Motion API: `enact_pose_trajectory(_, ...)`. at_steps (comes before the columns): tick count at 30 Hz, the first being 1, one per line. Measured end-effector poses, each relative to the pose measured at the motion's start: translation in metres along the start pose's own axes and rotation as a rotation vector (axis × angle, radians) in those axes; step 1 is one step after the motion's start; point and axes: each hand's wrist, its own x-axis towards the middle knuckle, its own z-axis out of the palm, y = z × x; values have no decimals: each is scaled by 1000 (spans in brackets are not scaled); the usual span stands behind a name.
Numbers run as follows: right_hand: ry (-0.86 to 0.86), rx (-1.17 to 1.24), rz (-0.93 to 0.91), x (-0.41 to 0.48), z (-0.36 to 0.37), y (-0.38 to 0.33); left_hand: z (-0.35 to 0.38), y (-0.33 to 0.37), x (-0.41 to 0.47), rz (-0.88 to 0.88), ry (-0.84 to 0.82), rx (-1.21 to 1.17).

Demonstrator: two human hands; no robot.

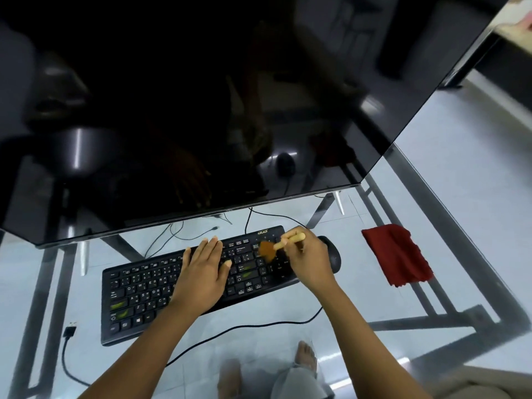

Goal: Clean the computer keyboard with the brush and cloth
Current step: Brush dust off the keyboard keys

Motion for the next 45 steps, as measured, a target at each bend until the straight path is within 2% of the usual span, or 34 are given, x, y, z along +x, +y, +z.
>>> enact_pose_trajectory(2, 115, -1, 11, 1, -4, 1, -1, -1, 0, 1, -10, 13)
enact_pose_trajectory(6, -38, -65, -79, -2, -6, 0, -2, -6, 0, 33, -12, 34)
enact_pose_trajectory(9, 94, -29, -14, -2, -9, 1, -1, -8, -2, 53, -13, 47)
enact_pose_trajectory(14, -4, -43, -100, -12, -10, 7, -1, -5, -1, 27, -31, 63)
enact_pose_trajectory(17, 113, -60, -69, -14, -14, 14, -4, -3, -2, 23, -31, 25)
enact_pose_trajectory(21, 37, -100, -121, -21, -14, 18, -4, -4, -1, 26, -35, 26)
enact_pose_trajectory(25, 158, -28, -76, -27, -13, 13, -4, -2, -1, 15, -44, 24)
enact_pose_trajectory(28, 91, -80, -141, -31, -9, 16, -4, -2, -1, 16, -44, 26)
enact_pose_trajectory(29, 58, -44, -123, -34, -8, 14, -4, -2, -1, 15, -44, 26)
enact_pose_trajectory(33, 132, -13, -100, -32, -11, 18, -4, -1, -1, 13, -39, 25)
enact_pose_trajectory(36, 70, 15, -74, -31, -11, 18, -3, -3, -2, 17, -41, 33)
enact_pose_trajectory(39, 142, 10, -63, -28, -13, 22, -4, -1, -2, 16, -33, 8)
enact_pose_trajectory(43, 86, 111, 6, -25, -6, 17, -4, -2, -2, 20, -41, 20)
enact_pose_trajectory(45, 127, 118, 13, -24, -5, 11, -4, -2, -2, 20, -42, 23)
